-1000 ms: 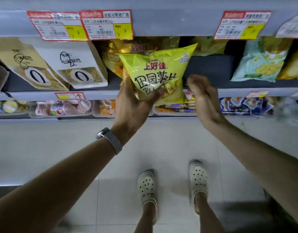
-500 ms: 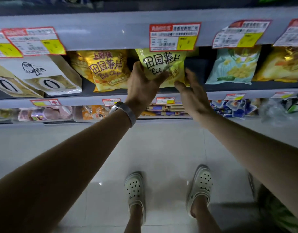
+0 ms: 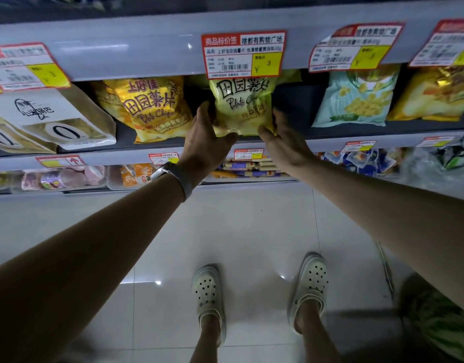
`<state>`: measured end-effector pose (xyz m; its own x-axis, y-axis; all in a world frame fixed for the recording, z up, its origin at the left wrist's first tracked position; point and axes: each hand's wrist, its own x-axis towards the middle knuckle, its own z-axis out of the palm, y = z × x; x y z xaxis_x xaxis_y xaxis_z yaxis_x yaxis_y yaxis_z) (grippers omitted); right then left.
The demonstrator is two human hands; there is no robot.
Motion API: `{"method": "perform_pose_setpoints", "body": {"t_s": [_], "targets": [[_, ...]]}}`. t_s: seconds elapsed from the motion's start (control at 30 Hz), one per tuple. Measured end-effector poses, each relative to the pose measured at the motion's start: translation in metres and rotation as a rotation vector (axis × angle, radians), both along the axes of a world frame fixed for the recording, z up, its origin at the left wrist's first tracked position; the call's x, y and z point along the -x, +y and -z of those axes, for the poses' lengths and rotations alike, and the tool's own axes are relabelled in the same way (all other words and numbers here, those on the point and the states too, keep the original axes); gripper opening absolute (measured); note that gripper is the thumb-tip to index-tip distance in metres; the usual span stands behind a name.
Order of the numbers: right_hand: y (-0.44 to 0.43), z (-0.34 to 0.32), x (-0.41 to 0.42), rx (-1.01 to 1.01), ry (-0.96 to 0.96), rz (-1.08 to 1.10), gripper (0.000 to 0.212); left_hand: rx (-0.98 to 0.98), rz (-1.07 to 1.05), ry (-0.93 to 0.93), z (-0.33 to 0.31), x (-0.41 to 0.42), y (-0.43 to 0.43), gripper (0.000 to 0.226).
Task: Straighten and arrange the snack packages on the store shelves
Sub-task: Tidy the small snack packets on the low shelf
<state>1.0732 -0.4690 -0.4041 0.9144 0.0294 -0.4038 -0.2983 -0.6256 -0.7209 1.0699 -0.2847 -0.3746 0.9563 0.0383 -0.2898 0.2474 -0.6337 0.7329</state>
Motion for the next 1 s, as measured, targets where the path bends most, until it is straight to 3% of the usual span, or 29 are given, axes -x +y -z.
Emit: {"method": "perform_pose_setpoints", "body": {"t_s": [0.2, 0.33, 0.53, 0.8, 1.0], "targets": [[-0.017, -0.007, 0.01, 0.125, -0.023, -0.055, 0.062, -0.178, 0.093, 0.09, -0.008, 0.031, -0.001, 0.083], [-0.041, -0.017, 0.031, 0.262, -0.101, -0.14, 0.047, -0.236, 0.15, 0.119, -0.017, 0.052, -0.008, 0.08], [-0.108, -0.038, 0.072, 0.544, -0.211, -0.262, 0.052, -0.347, 0.36, 0.105, -0.034, 0.066, -0.058, 0.051], [-0.209, -0.057, 0.103, 0.74, -0.282, -0.118, 0.033, -0.316, 0.417, 0.034, -0.041, 0.061, -0.162, 0.05], [-0.269, -0.06, 0.097, 0.731, -0.201, -0.017, 0.039, -0.333, 0.312, 0.049, -0.027, 0.033, -0.22, 0.054]]}}
